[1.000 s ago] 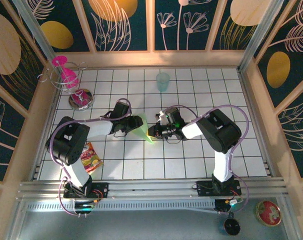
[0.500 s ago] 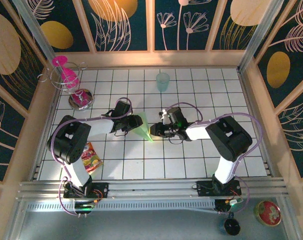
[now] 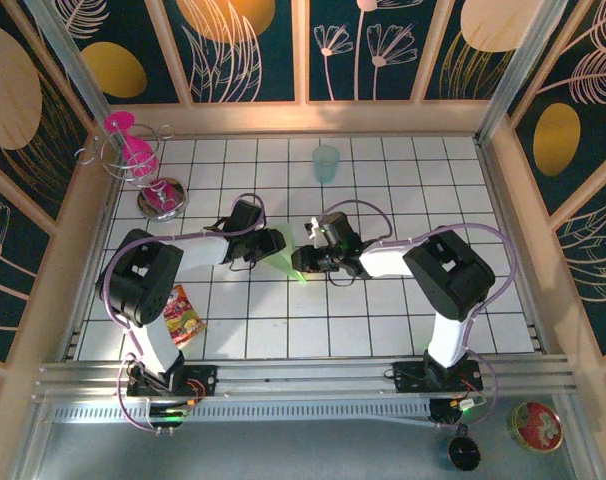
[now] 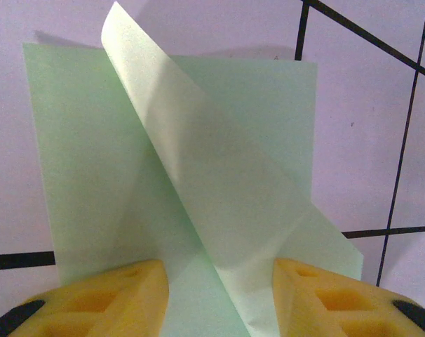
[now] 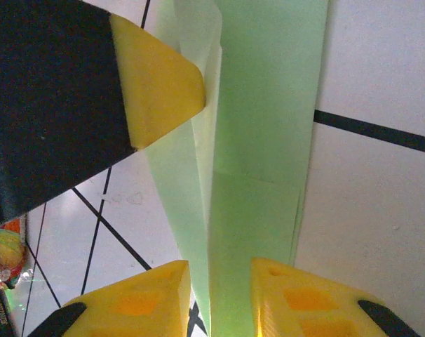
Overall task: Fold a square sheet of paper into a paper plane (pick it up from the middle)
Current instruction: Fourth fold the wing at the center of the table.
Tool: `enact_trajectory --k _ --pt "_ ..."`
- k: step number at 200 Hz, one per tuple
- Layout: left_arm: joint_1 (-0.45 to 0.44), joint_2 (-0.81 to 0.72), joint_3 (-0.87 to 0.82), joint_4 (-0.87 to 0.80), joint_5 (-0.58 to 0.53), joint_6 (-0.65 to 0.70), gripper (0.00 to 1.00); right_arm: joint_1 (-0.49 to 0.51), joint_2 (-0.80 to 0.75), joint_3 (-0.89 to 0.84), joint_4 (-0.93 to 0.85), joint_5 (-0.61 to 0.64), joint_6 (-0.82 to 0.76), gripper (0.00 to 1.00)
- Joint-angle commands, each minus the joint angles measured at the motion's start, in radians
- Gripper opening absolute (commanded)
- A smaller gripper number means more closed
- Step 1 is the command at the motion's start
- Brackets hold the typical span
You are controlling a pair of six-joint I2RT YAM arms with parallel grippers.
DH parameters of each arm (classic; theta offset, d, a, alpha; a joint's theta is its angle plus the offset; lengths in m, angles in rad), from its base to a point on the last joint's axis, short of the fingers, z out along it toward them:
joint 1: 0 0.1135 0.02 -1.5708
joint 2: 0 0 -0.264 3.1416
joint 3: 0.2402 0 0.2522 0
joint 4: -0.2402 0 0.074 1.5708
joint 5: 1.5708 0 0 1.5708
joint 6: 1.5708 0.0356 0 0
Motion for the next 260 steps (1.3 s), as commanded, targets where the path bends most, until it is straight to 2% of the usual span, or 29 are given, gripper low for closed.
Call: enact_trajectory --k 1,126,196,260 --pt "0.005 0.097 -0.05 -0.171 -0.1 0.018 0.46 0.01 0.02 0.035 -0.004 0.02 -0.033 0.28" --pt "0.006 0.099 -0.056 -0.165 -0.088 0.014 0.46 0.012 0.073 0.062 0.067 0.017 -0.054 0.22" --pt "0.005 0.063 -0.055 -0.154 -0.074 0.006 0.46 -0.012 0.083 0.027 0.134 -0.086 -0.016 0.1" --pt "0.005 0.005 -0.028 -0.165 -0.067 0.006 0.47 -0.026 0.088 0.007 0.172 -0.125 0.026 0.04"
